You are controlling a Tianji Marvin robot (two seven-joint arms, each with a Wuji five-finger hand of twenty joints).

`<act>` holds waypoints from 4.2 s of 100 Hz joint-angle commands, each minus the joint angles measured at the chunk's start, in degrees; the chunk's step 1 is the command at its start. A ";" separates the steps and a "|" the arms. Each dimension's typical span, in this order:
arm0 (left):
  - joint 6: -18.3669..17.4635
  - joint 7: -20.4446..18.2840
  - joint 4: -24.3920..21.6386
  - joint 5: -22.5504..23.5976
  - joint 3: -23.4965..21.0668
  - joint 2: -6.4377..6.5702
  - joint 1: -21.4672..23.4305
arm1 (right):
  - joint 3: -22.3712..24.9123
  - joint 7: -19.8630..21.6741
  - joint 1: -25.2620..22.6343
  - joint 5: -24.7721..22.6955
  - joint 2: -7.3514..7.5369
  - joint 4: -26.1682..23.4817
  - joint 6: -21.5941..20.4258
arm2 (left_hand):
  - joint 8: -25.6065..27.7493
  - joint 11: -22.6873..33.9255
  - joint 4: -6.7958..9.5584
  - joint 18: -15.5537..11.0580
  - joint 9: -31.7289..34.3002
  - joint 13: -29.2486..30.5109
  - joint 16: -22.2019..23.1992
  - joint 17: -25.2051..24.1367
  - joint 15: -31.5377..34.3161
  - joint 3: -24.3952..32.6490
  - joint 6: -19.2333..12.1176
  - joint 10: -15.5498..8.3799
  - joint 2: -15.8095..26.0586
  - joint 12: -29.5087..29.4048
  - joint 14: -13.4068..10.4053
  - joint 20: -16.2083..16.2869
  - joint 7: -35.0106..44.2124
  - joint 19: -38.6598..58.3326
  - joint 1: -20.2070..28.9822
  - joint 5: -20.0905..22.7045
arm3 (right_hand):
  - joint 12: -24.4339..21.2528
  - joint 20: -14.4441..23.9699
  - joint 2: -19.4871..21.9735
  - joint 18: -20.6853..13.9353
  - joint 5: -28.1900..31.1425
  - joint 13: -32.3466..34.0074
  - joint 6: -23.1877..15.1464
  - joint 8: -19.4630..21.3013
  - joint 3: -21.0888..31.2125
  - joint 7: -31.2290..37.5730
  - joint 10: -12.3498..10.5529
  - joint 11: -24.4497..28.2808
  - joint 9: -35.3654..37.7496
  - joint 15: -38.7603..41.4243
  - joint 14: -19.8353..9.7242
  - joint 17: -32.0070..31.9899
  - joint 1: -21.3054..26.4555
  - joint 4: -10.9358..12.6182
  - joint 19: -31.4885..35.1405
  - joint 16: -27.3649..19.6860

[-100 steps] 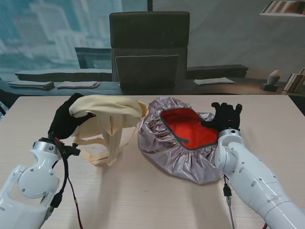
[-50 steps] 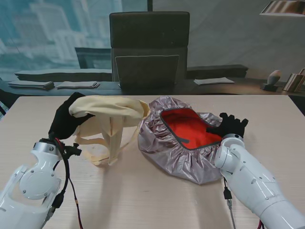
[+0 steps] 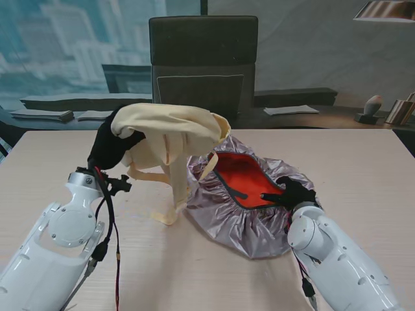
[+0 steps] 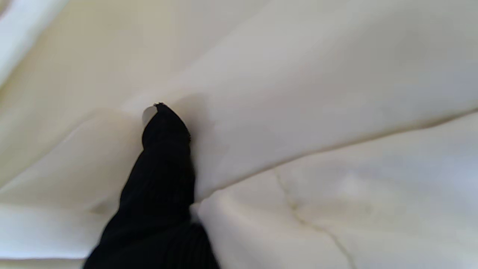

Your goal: Fit a rain cover over a backpack

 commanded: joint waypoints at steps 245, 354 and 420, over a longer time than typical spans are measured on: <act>-8.43 -7.53 14.93 21.61 8.22 3.28 -8.08 | -2.20 19.30 0.52 -50.38 8.82 -11.97 -40.56 | -0.88 -4.89 1.71 -7.04 3.87 -0.49 -9.63 1.46 -4.89 14.70 -6.44 -6.11 2.19 0.64 -7.75 -7.04 -3.38 -6.22 -0.51 4.54 | 17.37 -6.46 -20.42 -2.62 33.59 15.55 -25.86 12.93 27.01 21.58 -10.42 17.72 26.97 35.88 -11.31 -1.97 18.48 -12.92 39.94 14.79; -9.17 -3.17 22.78 17.20 14.30 1.29 -12.51 | -6.13 -2.14 2.29 -44.76 7.14 -6.98 -34.70 | -1.33 -8.19 -0.22 -6.99 4.27 -1.10 -11.28 1.17 -8.25 23.68 -8.38 -6.86 -1.24 -0.21 -7.01 -8.85 -0.97 -10.66 -3.75 4.84 | 19.09 -11.70 -23.07 0.28 44.38 26.10 -15.14 14.96 38.01 25.52 -8.14 13.26 44.54 33.51 -10.05 2.86 19.60 -13.48 43.76 12.96; -12.97 -9.21 24.74 36.30 14.89 6.11 -12.49 | -9.16 -27.39 6.68 -48.54 7.96 1.25 -37.61 | 0.67 -10.18 -1.84 -9.53 5.89 -0.07 -12.45 2.55 -8.72 29.24 -11.24 -8.87 -2.71 -0.84 -9.41 -9.38 -4.72 -11.01 -8.93 7.26 | 18.14 -9.87 -26.55 -2.09 46.69 27.46 -22.75 15.80 43.09 26.47 -14.37 6.02 44.74 27.85 -14.10 8.12 21.47 -14.47 46.23 8.52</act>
